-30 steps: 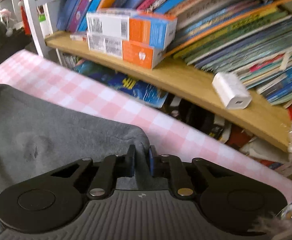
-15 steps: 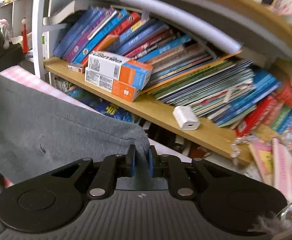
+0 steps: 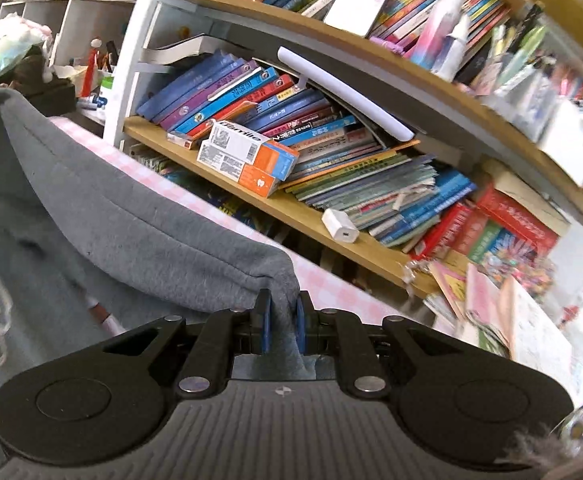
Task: Fold clothes
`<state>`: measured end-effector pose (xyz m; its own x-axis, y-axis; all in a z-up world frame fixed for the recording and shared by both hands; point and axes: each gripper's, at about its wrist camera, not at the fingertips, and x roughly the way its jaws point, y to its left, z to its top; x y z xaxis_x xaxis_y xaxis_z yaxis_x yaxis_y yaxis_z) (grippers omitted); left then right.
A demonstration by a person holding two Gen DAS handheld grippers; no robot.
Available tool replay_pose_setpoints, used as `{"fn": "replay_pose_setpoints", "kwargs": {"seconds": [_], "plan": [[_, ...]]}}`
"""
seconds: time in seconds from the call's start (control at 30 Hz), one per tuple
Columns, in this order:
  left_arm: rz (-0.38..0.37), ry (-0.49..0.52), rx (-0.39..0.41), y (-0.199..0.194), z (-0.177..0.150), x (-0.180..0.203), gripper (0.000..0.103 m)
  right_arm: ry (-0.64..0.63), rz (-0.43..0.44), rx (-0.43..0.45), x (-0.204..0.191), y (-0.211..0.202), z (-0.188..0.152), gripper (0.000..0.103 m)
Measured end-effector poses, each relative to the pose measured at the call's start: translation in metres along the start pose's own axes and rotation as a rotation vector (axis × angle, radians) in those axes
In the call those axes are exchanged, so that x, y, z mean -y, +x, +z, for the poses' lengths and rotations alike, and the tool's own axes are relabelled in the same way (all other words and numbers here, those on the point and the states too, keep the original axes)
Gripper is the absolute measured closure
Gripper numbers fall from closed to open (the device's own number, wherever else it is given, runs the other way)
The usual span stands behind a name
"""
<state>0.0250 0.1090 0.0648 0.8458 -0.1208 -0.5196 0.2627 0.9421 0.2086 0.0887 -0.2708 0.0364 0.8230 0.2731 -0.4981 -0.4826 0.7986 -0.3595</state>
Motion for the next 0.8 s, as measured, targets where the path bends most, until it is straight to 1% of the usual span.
{"fn": "replay_pose_setpoints", "kwargs": {"seconds": [0.13,0.33,0.5,0.57,0.67,0.73,0.77,0.8], "plan": [[-0.019,-0.055,-0.005,-0.019,-0.020,0.014,0.089,-0.042,-0.024,-0.019,-0.024,-0.027,-0.024,0.092],[-0.064,-0.116,-0.084,-0.034,-0.053,0.030,0.089,-0.068,-0.025,-0.081,-0.057,-0.047,-0.053,0.091],[-0.107,-0.163,-0.143,-0.044,-0.078,0.038,0.086,-0.037,-0.024,-0.159,-0.074,-0.052,-0.071,0.090],[-0.123,-0.194,-0.170,-0.046,-0.086,0.036,0.086,-0.001,-0.023,-0.191,-0.075,-0.052,-0.078,0.088],[-0.140,-0.253,-0.211,-0.050,-0.100,0.032,0.080,0.063,-0.015,-0.243,-0.074,-0.053,-0.087,0.084],[-0.145,-0.311,-0.245,-0.053,-0.111,0.028,0.071,0.110,-0.013,-0.265,-0.073,-0.055,-0.091,0.081],[-0.149,-0.343,-0.263,-0.056,-0.117,0.027,0.061,0.143,-0.007,-0.275,-0.071,-0.057,-0.092,0.079],[-0.160,-0.379,-0.279,-0.058,-0.123,0.025,0.056,0.175,-0.001,-0.284,-0.070,-0.059,-0.094,0.079]]}}
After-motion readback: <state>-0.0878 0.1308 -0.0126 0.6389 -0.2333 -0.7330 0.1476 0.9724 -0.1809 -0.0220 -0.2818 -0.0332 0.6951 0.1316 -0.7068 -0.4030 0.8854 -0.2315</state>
